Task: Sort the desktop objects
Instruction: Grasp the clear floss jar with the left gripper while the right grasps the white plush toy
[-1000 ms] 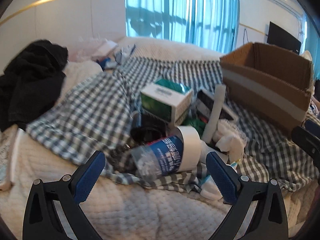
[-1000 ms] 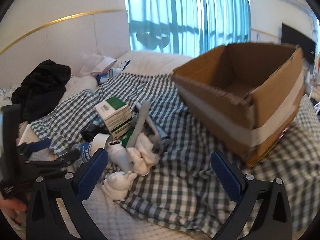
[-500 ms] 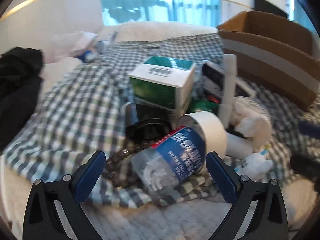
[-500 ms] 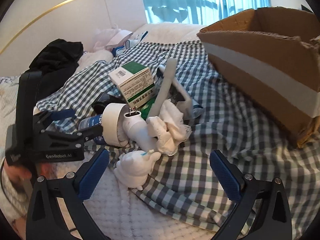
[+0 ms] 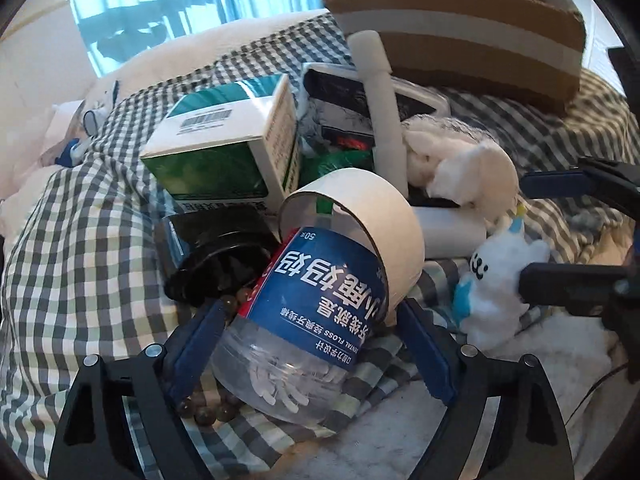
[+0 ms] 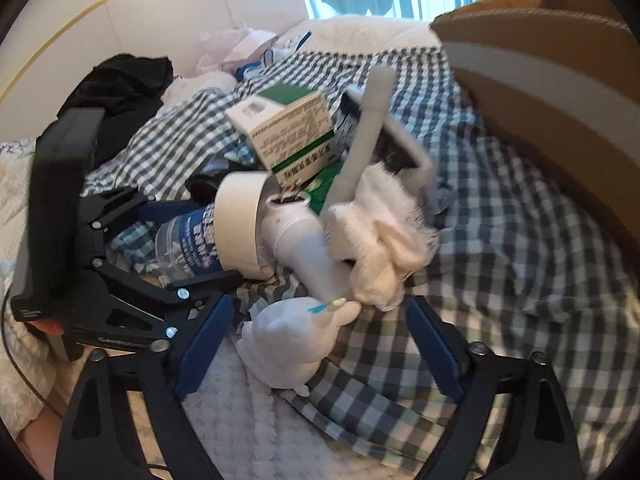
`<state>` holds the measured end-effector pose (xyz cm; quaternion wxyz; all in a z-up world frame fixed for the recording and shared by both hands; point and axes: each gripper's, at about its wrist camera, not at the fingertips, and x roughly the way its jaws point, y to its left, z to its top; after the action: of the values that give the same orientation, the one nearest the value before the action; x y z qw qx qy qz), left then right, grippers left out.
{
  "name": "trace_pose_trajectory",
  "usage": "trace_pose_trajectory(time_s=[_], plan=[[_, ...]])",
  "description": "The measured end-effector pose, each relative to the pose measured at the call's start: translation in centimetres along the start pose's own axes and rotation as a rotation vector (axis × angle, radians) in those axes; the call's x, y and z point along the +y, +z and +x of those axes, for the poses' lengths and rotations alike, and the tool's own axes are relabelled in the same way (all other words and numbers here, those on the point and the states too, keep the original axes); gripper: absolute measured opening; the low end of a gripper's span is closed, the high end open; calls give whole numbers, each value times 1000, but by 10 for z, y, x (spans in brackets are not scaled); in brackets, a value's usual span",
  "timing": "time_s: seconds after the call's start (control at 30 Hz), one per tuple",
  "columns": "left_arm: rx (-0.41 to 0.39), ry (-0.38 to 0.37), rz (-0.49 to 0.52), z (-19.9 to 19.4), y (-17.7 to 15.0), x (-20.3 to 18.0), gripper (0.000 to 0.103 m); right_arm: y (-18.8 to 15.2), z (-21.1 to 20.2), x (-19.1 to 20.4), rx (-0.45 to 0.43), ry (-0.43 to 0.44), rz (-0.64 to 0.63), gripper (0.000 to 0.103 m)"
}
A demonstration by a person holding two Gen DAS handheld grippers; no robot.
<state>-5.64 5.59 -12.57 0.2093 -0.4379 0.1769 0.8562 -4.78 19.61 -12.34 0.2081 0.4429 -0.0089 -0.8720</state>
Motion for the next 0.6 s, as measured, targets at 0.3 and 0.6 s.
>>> trace_pose_trajectory(time_s=[0.3,0.6], plan=[[35,-3,0,-9,-5,-3,67,-2,12,5,42,14,-30,57],[39,11,-118,-29,-16,-1,65,0,-13,15,2,-15,-61,57]])
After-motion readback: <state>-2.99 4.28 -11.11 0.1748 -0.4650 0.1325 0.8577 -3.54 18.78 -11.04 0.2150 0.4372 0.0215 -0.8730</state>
